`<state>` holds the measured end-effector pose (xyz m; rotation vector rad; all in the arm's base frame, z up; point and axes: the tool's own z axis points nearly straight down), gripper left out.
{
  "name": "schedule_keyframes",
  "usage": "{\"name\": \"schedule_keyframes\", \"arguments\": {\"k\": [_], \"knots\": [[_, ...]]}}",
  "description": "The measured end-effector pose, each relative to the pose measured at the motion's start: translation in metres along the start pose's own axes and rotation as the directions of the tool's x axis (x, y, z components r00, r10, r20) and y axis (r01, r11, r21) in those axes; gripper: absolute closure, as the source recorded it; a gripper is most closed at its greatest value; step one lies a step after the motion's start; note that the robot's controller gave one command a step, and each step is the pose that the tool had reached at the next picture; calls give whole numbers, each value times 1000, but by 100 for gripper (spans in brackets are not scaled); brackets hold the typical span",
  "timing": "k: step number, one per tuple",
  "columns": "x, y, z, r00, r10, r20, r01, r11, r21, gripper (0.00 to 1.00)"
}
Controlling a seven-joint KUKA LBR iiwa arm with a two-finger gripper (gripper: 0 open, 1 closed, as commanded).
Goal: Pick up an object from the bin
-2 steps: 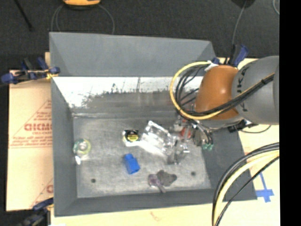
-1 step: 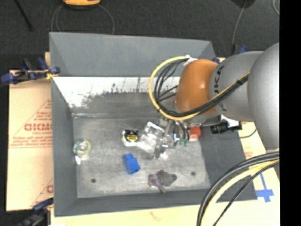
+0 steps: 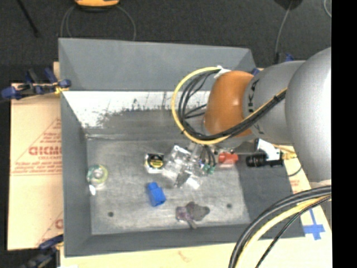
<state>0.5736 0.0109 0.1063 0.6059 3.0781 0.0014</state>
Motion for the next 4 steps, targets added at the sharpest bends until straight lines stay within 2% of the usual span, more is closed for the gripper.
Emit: {"name": "schedule_keyframes", "arguments": {"k": [1, 2, 3, 4], "knots": [[17, -7, 13, 961, 276, 18, -276, 961, -11, 0], [24, -13, 29, 909, 416, 18, -416, 909, -17, 0], [23, -14, 28, 910, 414, 20, -414, 910, -15, 100], [22, -15, 6, 914, 407, -2, -407, 914, 2, 100]]}}
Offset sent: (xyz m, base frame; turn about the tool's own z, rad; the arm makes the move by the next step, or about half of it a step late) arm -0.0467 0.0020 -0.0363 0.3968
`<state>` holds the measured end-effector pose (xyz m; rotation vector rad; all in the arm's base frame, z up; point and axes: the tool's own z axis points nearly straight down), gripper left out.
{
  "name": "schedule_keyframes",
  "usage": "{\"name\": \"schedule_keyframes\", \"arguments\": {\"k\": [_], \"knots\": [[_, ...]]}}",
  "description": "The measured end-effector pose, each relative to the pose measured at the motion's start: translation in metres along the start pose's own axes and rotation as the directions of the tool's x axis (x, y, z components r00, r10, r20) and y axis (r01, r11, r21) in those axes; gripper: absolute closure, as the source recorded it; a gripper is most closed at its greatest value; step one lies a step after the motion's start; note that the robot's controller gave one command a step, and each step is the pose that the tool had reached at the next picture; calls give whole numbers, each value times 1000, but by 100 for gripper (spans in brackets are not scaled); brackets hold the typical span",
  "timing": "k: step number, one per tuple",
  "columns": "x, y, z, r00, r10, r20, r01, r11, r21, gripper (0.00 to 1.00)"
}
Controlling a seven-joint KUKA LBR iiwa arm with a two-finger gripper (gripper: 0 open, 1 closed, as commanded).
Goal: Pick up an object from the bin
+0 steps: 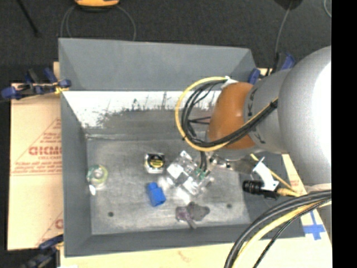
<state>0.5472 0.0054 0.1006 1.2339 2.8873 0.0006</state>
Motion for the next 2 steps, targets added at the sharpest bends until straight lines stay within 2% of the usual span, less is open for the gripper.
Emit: {"name": "schedule_keyframes", "arguments": {"k": [2], "knots": [[-1, -1, -43, 1000, -16, 0, 16, 1000, 0, 100]]}}
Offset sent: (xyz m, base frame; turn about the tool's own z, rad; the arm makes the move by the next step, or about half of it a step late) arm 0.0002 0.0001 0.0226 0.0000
